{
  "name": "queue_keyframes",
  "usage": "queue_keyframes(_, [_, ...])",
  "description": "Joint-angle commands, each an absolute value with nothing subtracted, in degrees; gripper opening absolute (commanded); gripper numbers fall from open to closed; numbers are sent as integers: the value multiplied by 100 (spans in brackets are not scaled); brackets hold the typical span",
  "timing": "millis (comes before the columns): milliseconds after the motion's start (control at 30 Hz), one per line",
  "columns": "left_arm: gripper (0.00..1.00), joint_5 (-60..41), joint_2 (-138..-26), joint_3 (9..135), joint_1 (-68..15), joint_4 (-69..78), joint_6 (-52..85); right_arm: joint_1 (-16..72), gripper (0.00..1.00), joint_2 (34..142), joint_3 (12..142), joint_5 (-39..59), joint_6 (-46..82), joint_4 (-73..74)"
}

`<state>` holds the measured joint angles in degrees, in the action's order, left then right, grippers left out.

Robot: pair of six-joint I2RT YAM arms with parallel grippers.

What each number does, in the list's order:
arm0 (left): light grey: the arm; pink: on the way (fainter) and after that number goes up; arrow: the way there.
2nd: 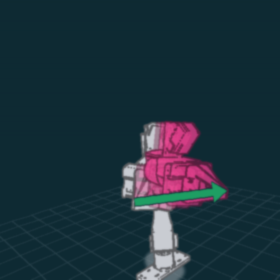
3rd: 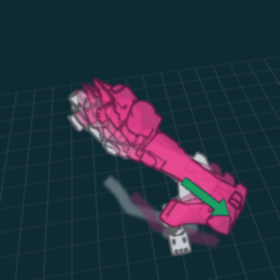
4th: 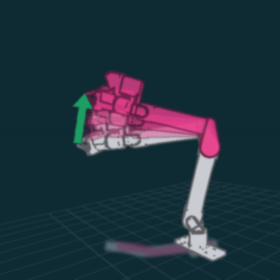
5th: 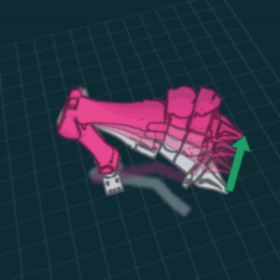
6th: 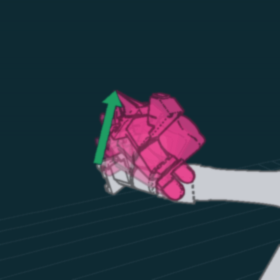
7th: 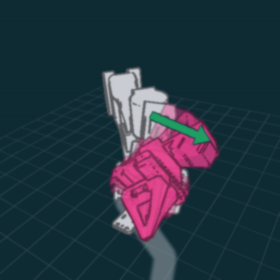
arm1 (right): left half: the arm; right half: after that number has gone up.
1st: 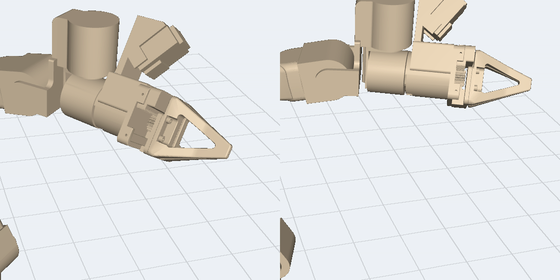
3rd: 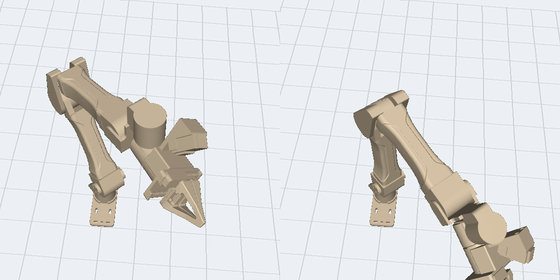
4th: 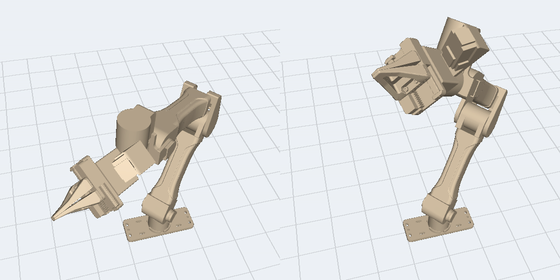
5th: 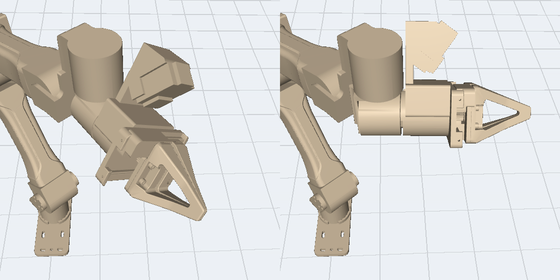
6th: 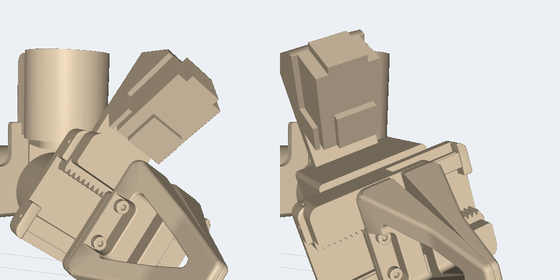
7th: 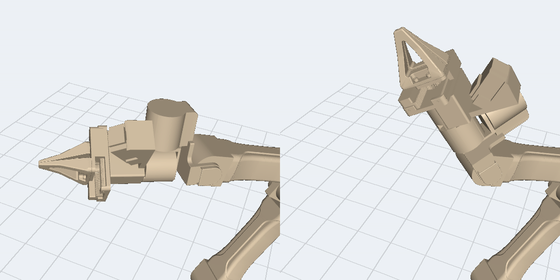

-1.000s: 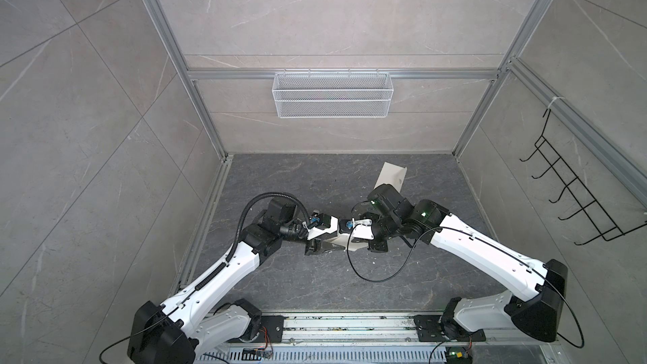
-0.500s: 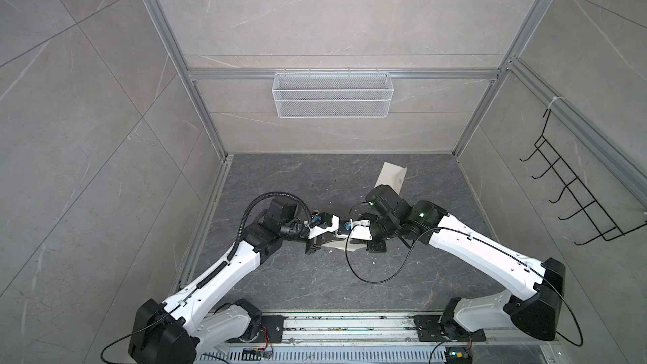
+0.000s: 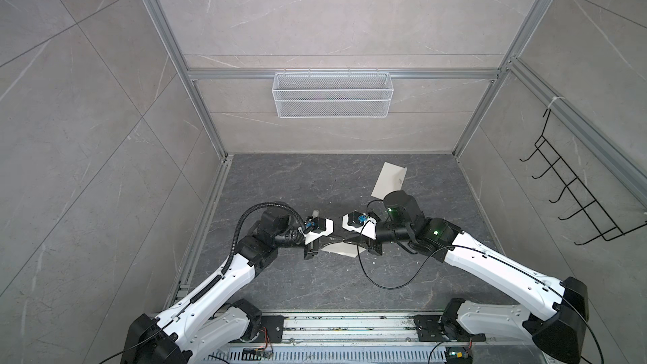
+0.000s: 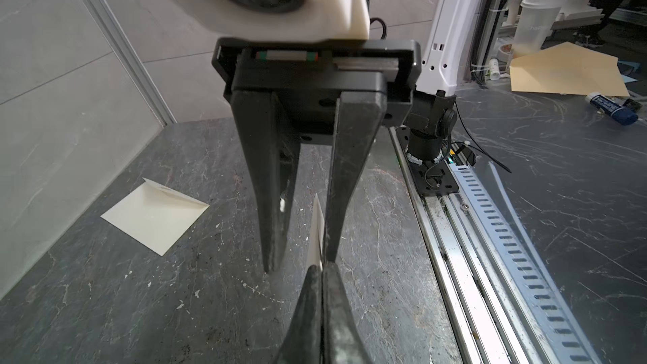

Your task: Place the letter into the envelope and seal it

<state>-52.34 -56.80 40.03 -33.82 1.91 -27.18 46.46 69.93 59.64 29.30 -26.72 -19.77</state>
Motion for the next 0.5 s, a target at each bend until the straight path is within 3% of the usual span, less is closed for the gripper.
queue_keyframes(0, [0,-5325,-5599,4052,-3400,528,-2599,4627,18,7149,6120,3259,-2401,-1733])
queue_keyframes(200, [0,-5171,-5573,4063,-3401,506,-2609,4623,4,7148,6063,3220,-2440,-1770])
queue_keyframes(467, [0,-4941,-5528,4048,-3401,492,-2628,4407,5,6936,5894,3137,-2560,-2002])
